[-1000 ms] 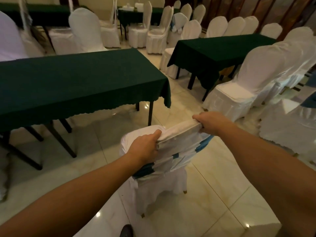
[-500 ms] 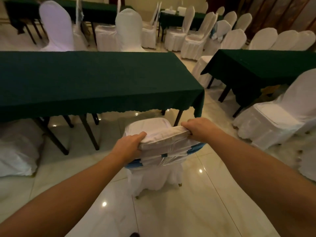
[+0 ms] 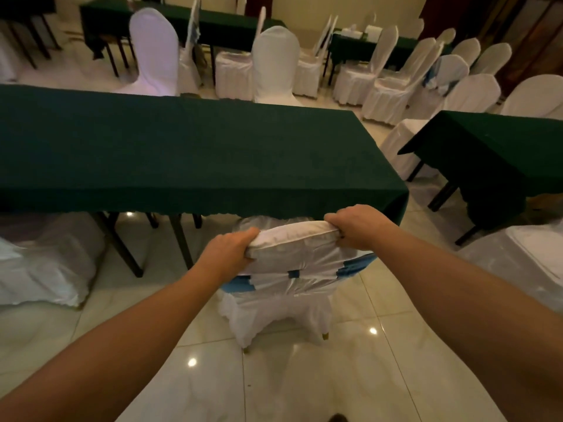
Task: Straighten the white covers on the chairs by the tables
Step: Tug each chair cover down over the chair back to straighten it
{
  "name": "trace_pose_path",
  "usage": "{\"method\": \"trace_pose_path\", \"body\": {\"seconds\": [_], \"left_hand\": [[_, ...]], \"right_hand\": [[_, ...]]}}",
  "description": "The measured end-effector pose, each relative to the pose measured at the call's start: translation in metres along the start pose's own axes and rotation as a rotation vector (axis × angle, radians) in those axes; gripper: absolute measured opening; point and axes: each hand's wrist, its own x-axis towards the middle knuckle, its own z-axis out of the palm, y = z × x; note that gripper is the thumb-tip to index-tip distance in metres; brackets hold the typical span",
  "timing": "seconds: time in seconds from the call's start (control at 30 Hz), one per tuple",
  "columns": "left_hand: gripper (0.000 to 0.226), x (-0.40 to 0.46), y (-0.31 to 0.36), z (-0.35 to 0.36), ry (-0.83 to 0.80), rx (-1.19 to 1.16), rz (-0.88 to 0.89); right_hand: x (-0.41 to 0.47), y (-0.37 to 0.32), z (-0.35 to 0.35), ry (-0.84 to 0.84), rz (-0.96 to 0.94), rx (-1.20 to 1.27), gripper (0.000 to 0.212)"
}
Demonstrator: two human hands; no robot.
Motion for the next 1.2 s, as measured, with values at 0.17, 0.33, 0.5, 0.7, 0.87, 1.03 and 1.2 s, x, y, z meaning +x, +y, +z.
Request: {"method": "trace_pose_path", "body": {"seconds": [0.17, 0.33, 0.5, 0.7, 0.87, 1.03, 1.2], "left_hand": [[0.037, 0.047, 0.006, 0.016, -0.02, 0.063, -0.079], [0.035, 0.116, 0.019, 0.036, -0.058, 0.132, -0.164], [0.036, 0.156, 0.021, 0.043, -0.081, 0.156, -0.217], [0.039, 0.204, 0.006, 0.038, -0.056, 0.186, -0.211], [0.04, 0.228, -0.009, 0.026, -0.044, 0.187, -0.181], [0.04, 0.229, -0.039, 0.013, -0.105, 0.177, -0.189], [0.038, 0.223, -0.059, 0.009, -0.14, 0.158, -0.198]], "right_hand": [[0.031, 0.045, 0.019, -0.005, -0.047, 0.002, 0.03], [0.066, 0.108, 0.042, 0.027, -0.101, 0.064, 0.028], [0.091, 0.145, 0.051, 0.025, -0.118, 0.118, 0.027], [0.124, 0.178, 0.046, 0.02, -0.119, 0.171, 0.03], [0.146, 0.185, 0.036, 0.046, -0.038, 0.167, 0.03], [0.162, 0.163, 0.034, 0.067, -0.033, 0.174, 0.036], [0.169, 0.139, 0.036, 0.031, -0.017, 0.214, 0.034]]}}
